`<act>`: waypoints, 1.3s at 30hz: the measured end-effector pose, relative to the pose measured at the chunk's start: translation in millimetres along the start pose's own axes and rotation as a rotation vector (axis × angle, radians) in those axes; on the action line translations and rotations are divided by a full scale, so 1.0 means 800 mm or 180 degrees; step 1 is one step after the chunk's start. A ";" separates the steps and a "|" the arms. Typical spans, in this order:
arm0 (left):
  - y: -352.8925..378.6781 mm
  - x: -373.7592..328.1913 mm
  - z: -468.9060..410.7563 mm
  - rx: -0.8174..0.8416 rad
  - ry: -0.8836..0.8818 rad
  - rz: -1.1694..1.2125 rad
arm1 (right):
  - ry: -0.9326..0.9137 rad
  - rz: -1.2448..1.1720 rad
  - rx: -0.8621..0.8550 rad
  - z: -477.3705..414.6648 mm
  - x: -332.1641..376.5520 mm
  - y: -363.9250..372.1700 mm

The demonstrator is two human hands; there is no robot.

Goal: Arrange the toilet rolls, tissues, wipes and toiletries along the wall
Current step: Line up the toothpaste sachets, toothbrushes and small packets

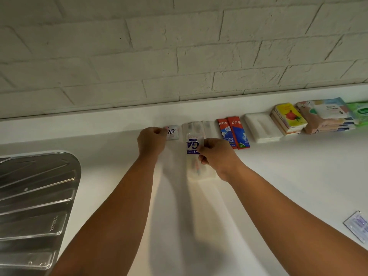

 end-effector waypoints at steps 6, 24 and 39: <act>0.007 -0.011 0.063 0.1005 0.0203 0.0993 | -0.0124 -0.0090 -0.0020 -0.034 0.005 0.038; -0.031 0.061 -0.049 0.0340 -0.0245 -0.0278 | -0.2050 0.3929 0.0375 -0.071 0.046 0.142; -0.030 0.042 -0.046 0.0046 -0.0254 -0.0952 | -0.1826 0.3912 0.0669 -0.077 0.026 0.153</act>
Point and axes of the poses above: each hand's wrist, its own z-axis away from the middle knuckle, its own y-axis out of the palm, x = y × z, the point moved 10 cm from there along -z, towards the middle knuckle, and after that the axes turned 12 degrees about -z, right-handed, at the moved point
